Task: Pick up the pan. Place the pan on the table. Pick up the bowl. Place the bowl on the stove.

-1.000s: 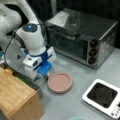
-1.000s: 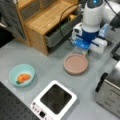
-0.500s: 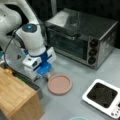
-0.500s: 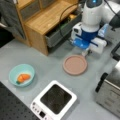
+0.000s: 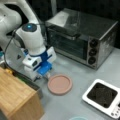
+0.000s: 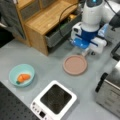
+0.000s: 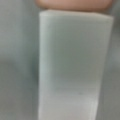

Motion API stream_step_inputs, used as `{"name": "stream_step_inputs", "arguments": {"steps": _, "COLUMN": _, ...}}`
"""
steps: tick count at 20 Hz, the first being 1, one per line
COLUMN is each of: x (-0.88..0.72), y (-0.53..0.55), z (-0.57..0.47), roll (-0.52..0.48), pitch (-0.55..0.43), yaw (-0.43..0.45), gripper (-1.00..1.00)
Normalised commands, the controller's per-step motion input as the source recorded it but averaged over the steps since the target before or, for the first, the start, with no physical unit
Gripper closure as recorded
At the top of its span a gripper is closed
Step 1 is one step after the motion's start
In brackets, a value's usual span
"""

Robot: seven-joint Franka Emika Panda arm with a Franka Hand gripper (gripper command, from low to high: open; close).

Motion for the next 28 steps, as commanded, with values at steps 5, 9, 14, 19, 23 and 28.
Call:
{"name": "stream_step_inputs", "arguments": {"steps": 5, "x": 0.12, "y": -0.01, "z": 0.17, "roll": -0.084, "pitch": 0.145, "yaw": 0.003, "gripper": -1.0}}
{"name": "stream_step_inputs", "arguments": {"steps": 9, "x": 0.17, "y": 0.0, "z": 0.29, "roll": -0.065, "pitch": 0.215, "yaw": 0.003, "gripper": -1.0}}
{"name": "stream_step_inputs", "arguments": {"steps": 14, "x": 0.33, "y": 0.01, "z": 0.36, "roll": -0.047, "pitch": 0.259, "yaw": 0.015, "gripper": -1.0}}
{"name": "stream_step_inputs", "arguments": {"steps": 19, "x": 0.45, "y": 0.05, "z": 0.34, "roll": -0.032, "pitch": 0.307, "yaw": 0.015, "gripper": -1.0}}
{"name": "stream_step_inputs", "arguments": {"steps": 23, "x": 0.46, "y": 0.12, "z": 0.39, "roll": -0.027, "pitch": 0.381, "yaw": -0.011, "gripper": -1.0}}
{"name": "stream_step_inputs", "arguments": {"steps": 28, "x": 0.51, "y": 0.14, "z": 0.56, "roll": -0.008, "pitch": 0.465, "yaw": -0.071, "gripper": -1.0}}
